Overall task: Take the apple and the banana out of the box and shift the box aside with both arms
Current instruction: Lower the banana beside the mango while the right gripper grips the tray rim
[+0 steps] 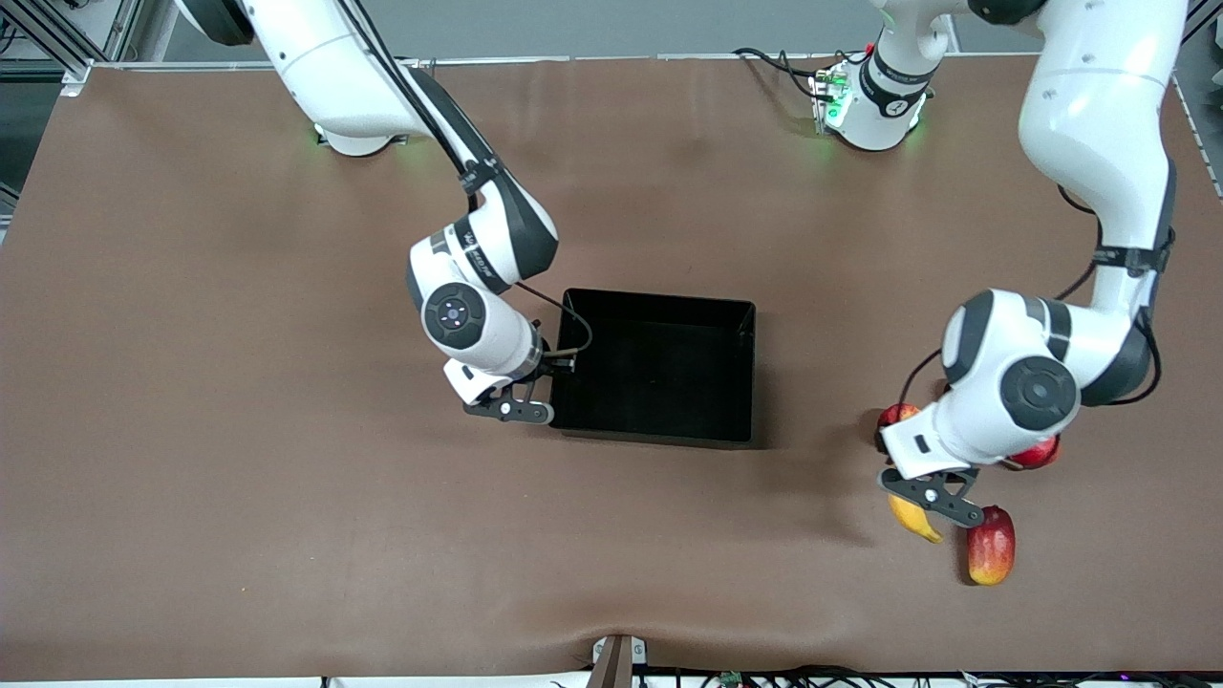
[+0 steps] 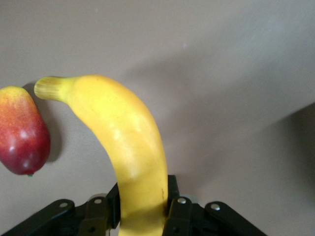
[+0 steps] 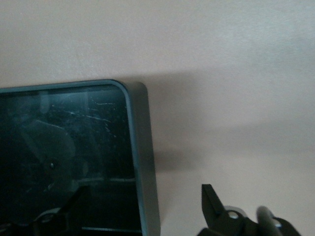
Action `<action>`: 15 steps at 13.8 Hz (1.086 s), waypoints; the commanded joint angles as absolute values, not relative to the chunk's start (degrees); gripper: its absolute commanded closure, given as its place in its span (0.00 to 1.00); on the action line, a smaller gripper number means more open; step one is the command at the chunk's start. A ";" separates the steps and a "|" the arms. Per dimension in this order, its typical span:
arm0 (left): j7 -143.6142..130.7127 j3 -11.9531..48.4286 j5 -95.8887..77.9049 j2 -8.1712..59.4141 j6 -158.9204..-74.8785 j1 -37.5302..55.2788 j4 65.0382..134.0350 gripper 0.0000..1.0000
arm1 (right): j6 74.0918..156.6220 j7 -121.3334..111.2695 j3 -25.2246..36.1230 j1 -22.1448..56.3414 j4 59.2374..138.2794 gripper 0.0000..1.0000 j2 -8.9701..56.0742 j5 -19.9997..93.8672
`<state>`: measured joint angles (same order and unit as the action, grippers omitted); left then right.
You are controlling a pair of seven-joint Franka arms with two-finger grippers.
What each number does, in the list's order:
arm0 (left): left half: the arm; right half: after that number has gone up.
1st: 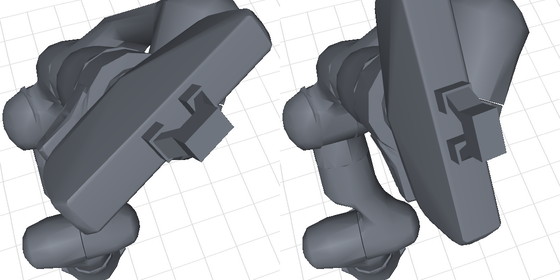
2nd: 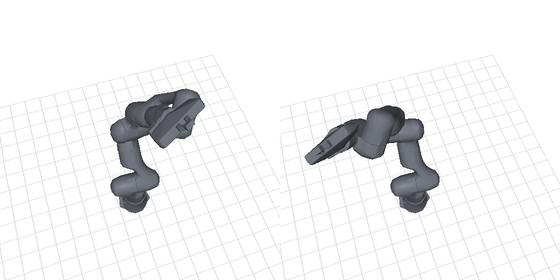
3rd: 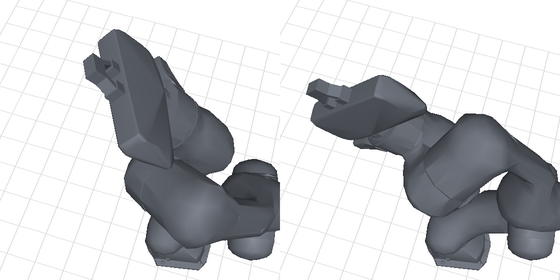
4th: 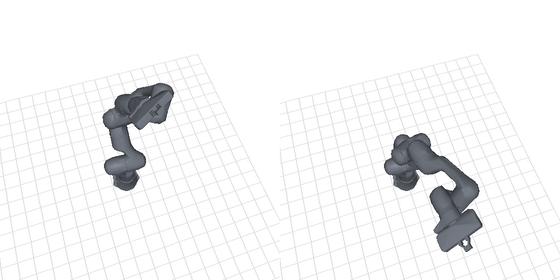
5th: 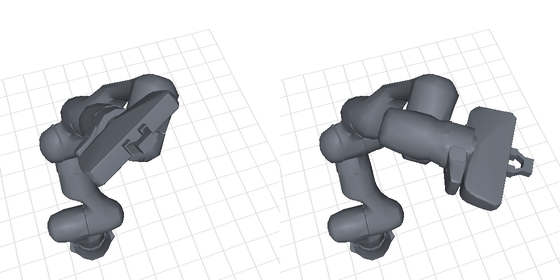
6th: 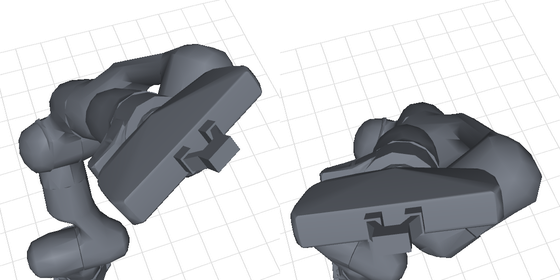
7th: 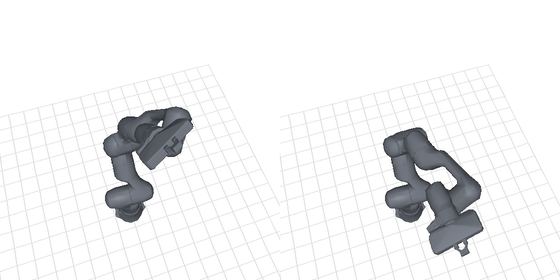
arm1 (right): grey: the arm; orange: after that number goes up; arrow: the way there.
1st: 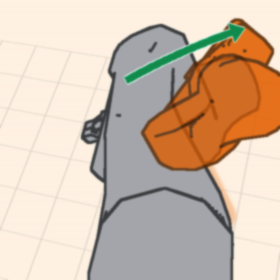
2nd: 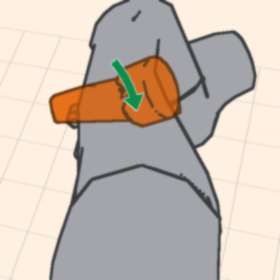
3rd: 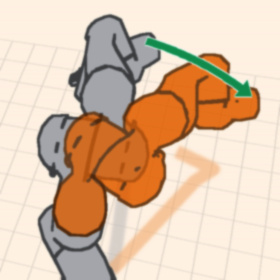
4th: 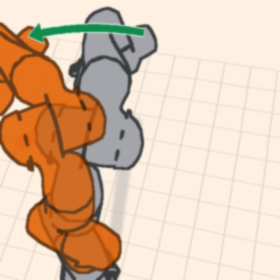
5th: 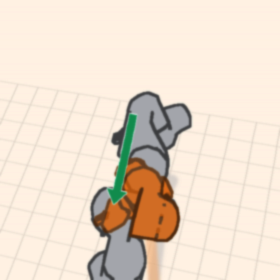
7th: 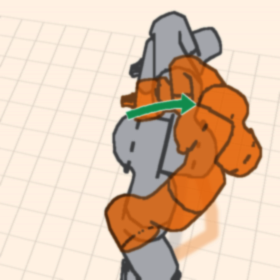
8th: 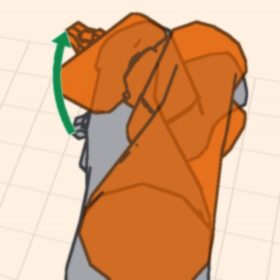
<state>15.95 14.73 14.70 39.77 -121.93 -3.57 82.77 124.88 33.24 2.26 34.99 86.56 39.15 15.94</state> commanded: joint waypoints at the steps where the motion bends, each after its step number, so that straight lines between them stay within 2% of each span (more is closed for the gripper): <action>1: 23.53 15.21 14.85 41.83 -123.31 -5.97 82.18 1.00 | 125.16 33.84 2.90 35.59 85.34 0.65 40.60 16.79; 2: 25.99 15.12 14.94 42.62 -124.88 -6.76 82.26 1.00 | 124.98 33.58 2.90 35.86 85.25 0.86 40.52 16.70; 3: 28.54 15.12 14.94 43.85 -126.89 -7.72 82.35 1.00 | 124.89 33.92 2.81 35.86 85.08 1.00 40.52 16.96; 11: 31.65 15.12 14.06 50.80 -139.12 -9.32 82.27 1.00 | 122.52 33.66 2.81 34.81 83.41 1.00 39.64 16.96; 12: 30.07 15.12 14.06 50.71 -139.13 -9.32 82.27 0.68 | 120.61 33.40 2.81 33.67 83.23 1.00 39.38 16.96; 13: 29.10 15.12 14.15 50.36 -139.13 -9.40 82.27 0.18 | 116.58 32.88 2.46 31.40 82.10 1.00 38.16 17.05; 14: 29.09 15.12 14.06 49.93 -139.22 -9.40 82.09 0.00 | 111.58 31.39 2.46 29.98 80.18 1.00 36.93 17.05; 15: 29.18 15.29 13.98 49.31 -139.13 -9.40 81.83 0.00 | 107.71 29.81 2.63 28.93 78.94 1.00 36.22 16.96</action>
